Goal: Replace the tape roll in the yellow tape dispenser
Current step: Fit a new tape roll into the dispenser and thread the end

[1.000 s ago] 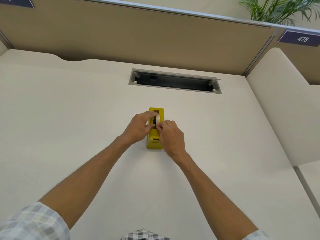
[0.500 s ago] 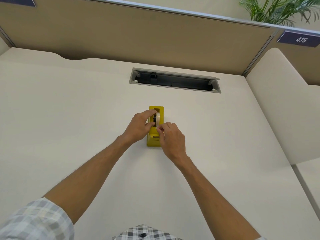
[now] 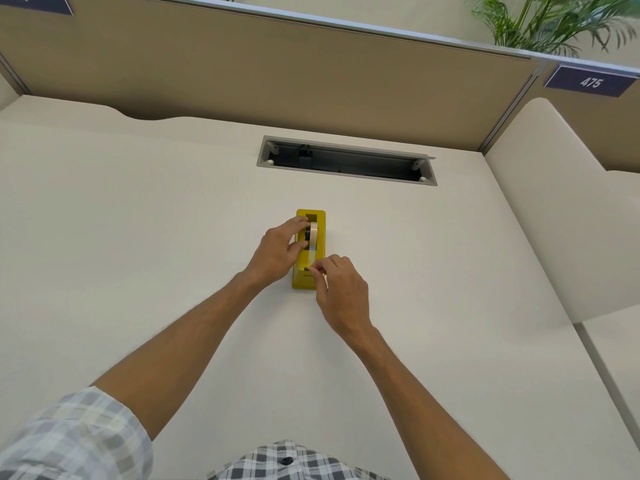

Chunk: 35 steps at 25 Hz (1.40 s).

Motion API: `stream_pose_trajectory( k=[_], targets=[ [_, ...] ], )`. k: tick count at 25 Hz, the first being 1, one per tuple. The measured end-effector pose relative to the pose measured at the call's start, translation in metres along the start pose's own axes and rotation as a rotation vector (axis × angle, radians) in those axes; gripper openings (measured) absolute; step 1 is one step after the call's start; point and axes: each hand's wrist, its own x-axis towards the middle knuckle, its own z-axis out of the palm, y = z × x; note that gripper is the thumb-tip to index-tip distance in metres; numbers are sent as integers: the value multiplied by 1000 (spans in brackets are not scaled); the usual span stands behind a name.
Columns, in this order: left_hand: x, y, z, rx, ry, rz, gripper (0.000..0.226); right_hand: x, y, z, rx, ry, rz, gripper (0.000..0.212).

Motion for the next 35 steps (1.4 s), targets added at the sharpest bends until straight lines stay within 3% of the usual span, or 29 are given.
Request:
stream_pose_trajectory(
  k=[14,18,21,24,29,35],
  targets=[
    [-8,4,3,-58,-8,-56,45,-22,-5,-4,-8,33,-24,7],
    [-9,5,2,-75,21,-90,49,-20,-6,-2,-14,25,-33,6],
    [-13,14,5,-126,98,-116,38,-20,-6,-1,-15,27,-25,6],
    [-20,20,9,-106,201,-211,17,-21,-7,-2,-5,36,-22,6],
    [-28,23,12,-315,83,-401,20,-20,-6,-2,-5,38,-17,7],
    [-21,25,11,-451,70,-475,28,-19,-8,-4,4,38,-27,6]
  ],
)
